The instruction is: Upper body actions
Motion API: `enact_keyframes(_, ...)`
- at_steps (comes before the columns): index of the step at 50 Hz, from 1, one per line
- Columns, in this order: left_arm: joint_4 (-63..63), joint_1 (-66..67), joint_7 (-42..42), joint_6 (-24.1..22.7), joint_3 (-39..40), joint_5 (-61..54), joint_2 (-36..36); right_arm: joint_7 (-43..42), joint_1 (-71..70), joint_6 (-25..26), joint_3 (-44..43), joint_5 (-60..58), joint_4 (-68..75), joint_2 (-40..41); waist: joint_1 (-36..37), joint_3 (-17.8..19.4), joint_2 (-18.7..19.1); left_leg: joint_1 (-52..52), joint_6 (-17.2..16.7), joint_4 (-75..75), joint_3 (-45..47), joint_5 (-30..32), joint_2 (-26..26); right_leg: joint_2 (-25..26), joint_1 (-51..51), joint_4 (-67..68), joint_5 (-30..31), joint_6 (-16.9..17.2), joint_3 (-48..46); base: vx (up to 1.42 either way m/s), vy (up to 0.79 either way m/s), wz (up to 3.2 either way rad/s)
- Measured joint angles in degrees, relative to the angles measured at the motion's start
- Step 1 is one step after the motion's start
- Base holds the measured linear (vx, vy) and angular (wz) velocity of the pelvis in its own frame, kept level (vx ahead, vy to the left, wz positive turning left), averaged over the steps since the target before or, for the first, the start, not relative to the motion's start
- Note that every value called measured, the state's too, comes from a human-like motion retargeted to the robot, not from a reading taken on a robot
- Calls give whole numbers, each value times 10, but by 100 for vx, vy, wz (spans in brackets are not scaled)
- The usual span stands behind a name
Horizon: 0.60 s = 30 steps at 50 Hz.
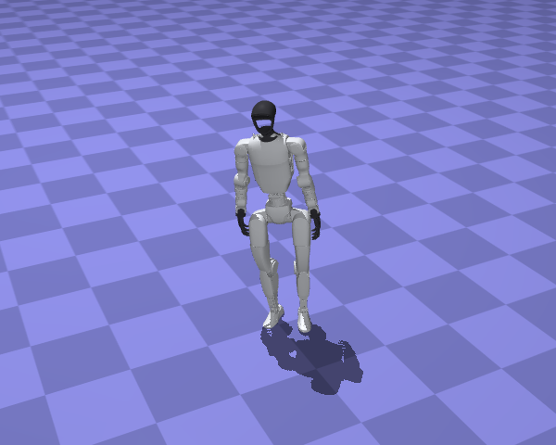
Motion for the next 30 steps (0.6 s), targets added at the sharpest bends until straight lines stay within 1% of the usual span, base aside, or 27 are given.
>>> enact_keyframes(5, 11, 44, -18, 18, -8, -36, -14, 18, 28, -19, 12, 47, -4, 6, -3, -8, 2, -8, -1, 0, 3, -1, 3, 2, -10, 1, 2, 0, 2, 0, 0, 0)
enact_keyframes(8, 9, 59, -20, 20, -20, -22, -23, 16, 38, -23, 22, 47, -6, 18, 6, -11, -3, -8, -1, 0, 7, -1, 2, 5, -11, 0, 1, -4, 7, 0, -1, -7)
enact_keyframes(10, 1, 66, -20, 17, -24, -11, -34, 21, 40, -21, 34, 39, -5, 25, 14, -12, -8, -8, 0, 0, 13, -2, 1, 11, -10, -2, 0, -11, 11, 0, -1, -25)
enact_keyframes(13, -14, 70, -34, 14, -27, -6, -51, 27, 39, -11, 55, 6, -5, 31, 22, -15, -9, -8, -1, -1, 18, -2, 2, 13, -11, -3, 0, -11, 16, 0, 0, -9)
enact_keyframes(16, -28, 71, -54, 23, -38, 9, -66, 8, 34, -4, 75, -41, -7, 27, 15, -18, -14, -9, -14, 2, 6, -2, 8, 1, -13, -4, 3, -7, 8, -1, 1, 31)
enact_keyframes(18, -33, 69, -34, 34, -49, 39, -63, 7, 29, 0, 84, -67, -7, 23, 6, -18, -12, -15, -15, 5, -6, 3, 9, -4, -14, -4, 7, -4, -3, 1, 1, 48)
enact_keyframes(20, -35, 66, -24, 34, -66, 55, -52, 20, 24, 3, 90, -85, -6, 19, -1, -16, -10, -21, -10, 6, -12, 9, 7, -1, -14, -5, 10, -6, -10, 1, -1, 42)
enact_keyframes(24, -35, 63, -44, 39, -67, 58, -36, 42, 15, 6, 90, -100, -7, 14, -49, -16, -5, -19, -1, 4, -63, 11, -7, -3, -8, -8, 9, -5, -62, 0, -2, 105)
enact_keyframes(27, -31, 64, -43, 41, -52, 37, -33, 39, 17, 4, 89, -98, -9, 14, -53, -17, -6, -18, 0, 3, -64, 12, -9, -2, -6, -8, 8, -7, -63, 1, 0, 10)
enact_keyframes(30, -27, 66, -42, 36, -40, 18, -37, 37, 21, 3, 88, -90, -6, 15, -36, -22, -9, -16, -1, 1, -43, 9, -7, 5, -6, -9, 4, -11, -43, 2, 0, -59)
